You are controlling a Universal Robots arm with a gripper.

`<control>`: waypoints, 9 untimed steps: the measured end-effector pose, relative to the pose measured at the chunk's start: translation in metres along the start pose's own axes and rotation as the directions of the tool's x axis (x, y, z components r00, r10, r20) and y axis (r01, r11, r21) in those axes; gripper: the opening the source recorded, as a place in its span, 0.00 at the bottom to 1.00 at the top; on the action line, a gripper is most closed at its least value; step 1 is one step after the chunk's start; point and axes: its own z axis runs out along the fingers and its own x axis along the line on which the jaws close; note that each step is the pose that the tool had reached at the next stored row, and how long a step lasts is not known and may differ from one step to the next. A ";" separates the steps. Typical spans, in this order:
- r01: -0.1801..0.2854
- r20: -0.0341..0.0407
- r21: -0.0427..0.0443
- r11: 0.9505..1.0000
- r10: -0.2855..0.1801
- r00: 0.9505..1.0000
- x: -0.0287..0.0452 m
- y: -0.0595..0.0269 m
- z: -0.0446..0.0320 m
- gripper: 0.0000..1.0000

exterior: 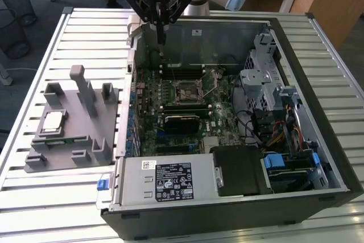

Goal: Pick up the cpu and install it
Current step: 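Reach for the cpu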

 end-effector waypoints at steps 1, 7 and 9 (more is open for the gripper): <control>0.000 0.000 0.000 1.000 0.000 1.000 0.0003 0.0000 0.0000 0.11; 0.000 0.000 0.000 1.000 0.000 1.000 0.0031 -0.0002 -0.0001 0.11; 0.000 0.000 0.000 1.000 0.000 1.000 0.0038 -0.0003 -0.0001 0.11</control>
